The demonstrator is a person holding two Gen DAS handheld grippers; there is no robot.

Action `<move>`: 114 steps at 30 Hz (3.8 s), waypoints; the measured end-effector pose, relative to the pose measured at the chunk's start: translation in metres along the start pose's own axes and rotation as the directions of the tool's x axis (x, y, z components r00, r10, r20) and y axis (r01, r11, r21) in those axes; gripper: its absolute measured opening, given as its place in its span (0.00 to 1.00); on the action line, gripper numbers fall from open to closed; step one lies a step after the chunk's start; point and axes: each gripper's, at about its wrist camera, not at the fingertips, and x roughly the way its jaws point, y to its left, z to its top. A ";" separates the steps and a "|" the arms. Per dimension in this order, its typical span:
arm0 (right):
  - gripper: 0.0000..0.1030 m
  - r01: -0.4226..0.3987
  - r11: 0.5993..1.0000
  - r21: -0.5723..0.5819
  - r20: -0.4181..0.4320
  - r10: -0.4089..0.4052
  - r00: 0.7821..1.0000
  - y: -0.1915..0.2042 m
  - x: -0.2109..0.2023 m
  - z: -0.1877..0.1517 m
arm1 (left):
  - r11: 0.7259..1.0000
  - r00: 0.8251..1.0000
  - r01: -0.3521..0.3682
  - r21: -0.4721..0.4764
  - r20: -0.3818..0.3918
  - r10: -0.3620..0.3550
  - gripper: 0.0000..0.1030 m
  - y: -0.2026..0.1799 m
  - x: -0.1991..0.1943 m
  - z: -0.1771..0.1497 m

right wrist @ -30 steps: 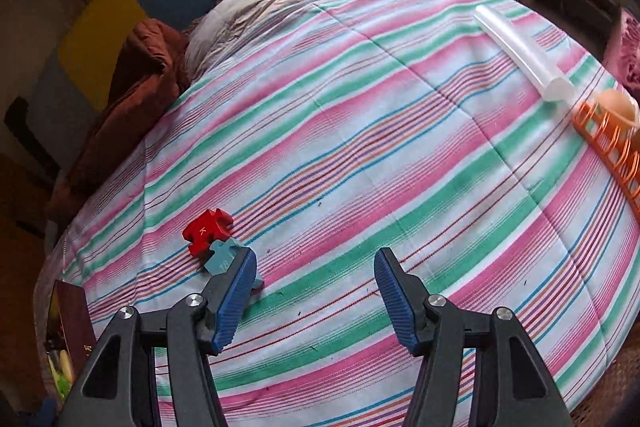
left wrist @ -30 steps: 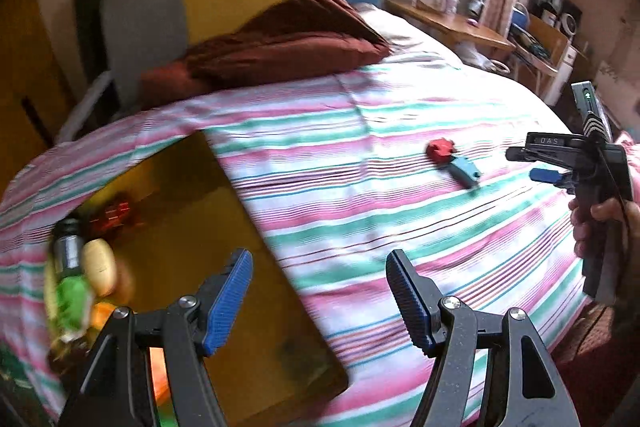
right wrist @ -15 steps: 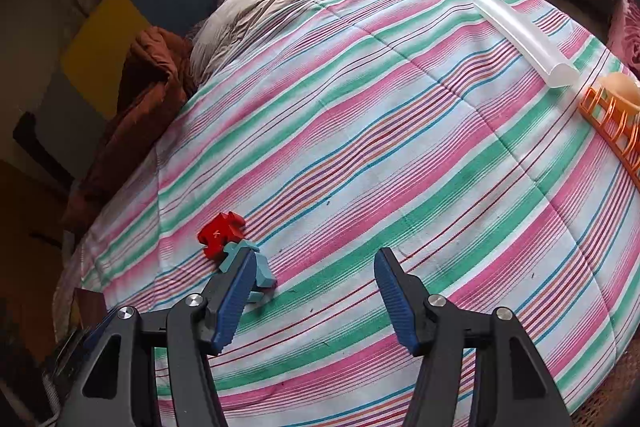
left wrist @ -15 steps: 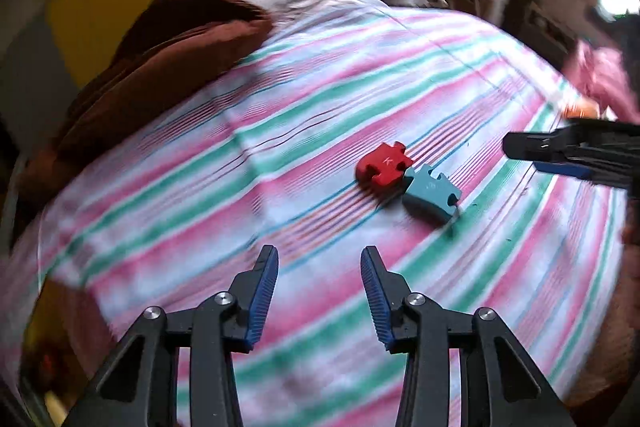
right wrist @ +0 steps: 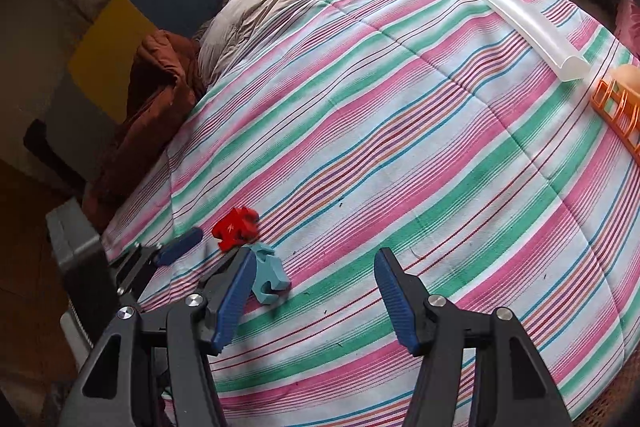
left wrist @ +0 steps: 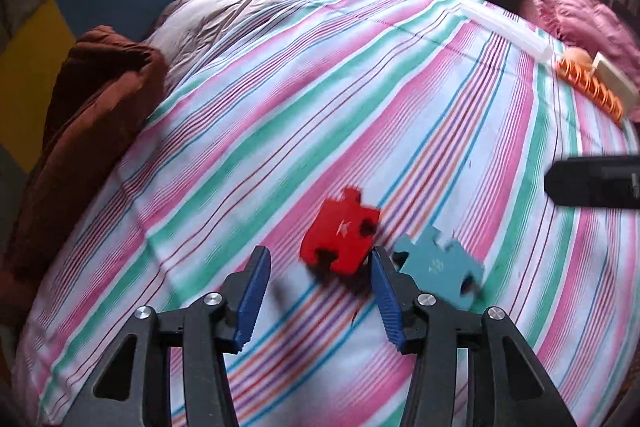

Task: Organize rigid objects
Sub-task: 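Move both tools toward the red and teal puzzle pieces, then grasp the red K puzzle piece with left tool while right tool grasps teal piece, then carry the red K puzzle piece into the tray and open the left tool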

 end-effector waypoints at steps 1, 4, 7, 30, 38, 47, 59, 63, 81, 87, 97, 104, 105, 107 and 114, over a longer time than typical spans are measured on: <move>0.60 0.001 1.000 0.001 0.000 -0.001 1.000 0.000 0.000 0.000 | 1.000 1.000 0.011 0.006 0.005 -0.011 0.50 -0.001 0.002 0.003; 0.60 0.009 1.000 0.002 -0.005 -0.009 1.000 0.000 0.001 -0.002 | 0.999 0.999 0.032 0.010 0.012 -0.032 0.48 -0.003 0.009 0.010; 0.60 0.022 1.000 -0.007 -0.003 -0.022 1.000 0.000 0.003 -0.001 | 0.997 0.998 0.063 -0.047 0.000 -0.063 0.34 -0.001 0.008 0.009; 0.60 0.127 0.986 -0.108 -0.090 -0.137 0.987 0.006 0.035 -0.012 | 0.913 0.984 -0.151 -0.378 0.032 0.176 0.32 -0.061 -0.080 -0.138; 0.62 0.227 0.936 -0.269 -0.039 -0.246 0.968 0.028 0.046 -0.024 | 0.916 0.972 -0.161 -0.366 0.100 0.211 0.32 -0.068 -0.091 -0.162; 0.62 0.090 0.981 -0.173 -0.041 -0.098 0.994 0.023 0.036 -0.022 | 0.912 0.972 -0.131 -0.389 0.131 0.196 0.32 -0.065 -0.089 -0.164; 0.53 0.194 0.930 -0.311 -0.035 -0.215 0.976 0.072 0.074 -0.014 | 0.908 0.973 -0.102 -0.407 0.151 0.177 0.32 -0.065 -0.092 -0.166; 0.32 0.218 0.802 -0.556 -0.019 -0.275 0.961 0.105 0.076 -0.045 | 0.906 0.973 -0.090 -0.414 0.156 0.168 0.32 -0.064 -0.091 -0.167; 0.33 0.142 0.682 -0.717 0.058 -0.144 0.988 0.092 0.061 -0.096 | 0.895 0.976 -0.072 -0.440 0.155 0.155 0.31 -0.061 -0.138 -0.166; 0.33 0.139 0.683 -0.717 0.066 -0.132 0.989 0.093 0.064 -0.097 | 0.870 0.964 -0.075 -0.488 0.189 0.189 0.31 -0.050 -0.184 -0.174; 0.33 0.174 0.655 -0.735 0.104 -0.144 0.984 0.096 0.062 -0.106 | 0.804 0.937 -0.171 -0.569 0.159 0.312 0.31 -0.015 -0.227 -0.204; 0.33 0.183 0.645 -0.742 0.119 -0.142 0.983 0.097 0.062 -0.109 | 0.757 0.912 -0.230 -0.612 0.136 0.387 0.31 0.002 -0.246 -0.226; 0.33 0.185 0.644 -0.742 0.121 -0.142 0.982 0.097 0.061 -0.109 | 0.751 0.910 -0.235 -0.616 0.132 0.393 0.31 0.004 -0.248 -0.230; 0.33 0.188 0.641 -0.744 0.126 -0.143 0.982 0.097 0.061 -0.110 | 0.744 0.908 -0.242 -0.623 0.125 0.400 0.31 0.006 -0.250 -0.235; 0.32 0.254 0.589 -0.767 0.185 -0.176 0.967 0.104 0.062 -0.118 | 0.708 0.912 -0.257 -0.657 0.078 0.404 0.31 0.022 -0.246 -0.262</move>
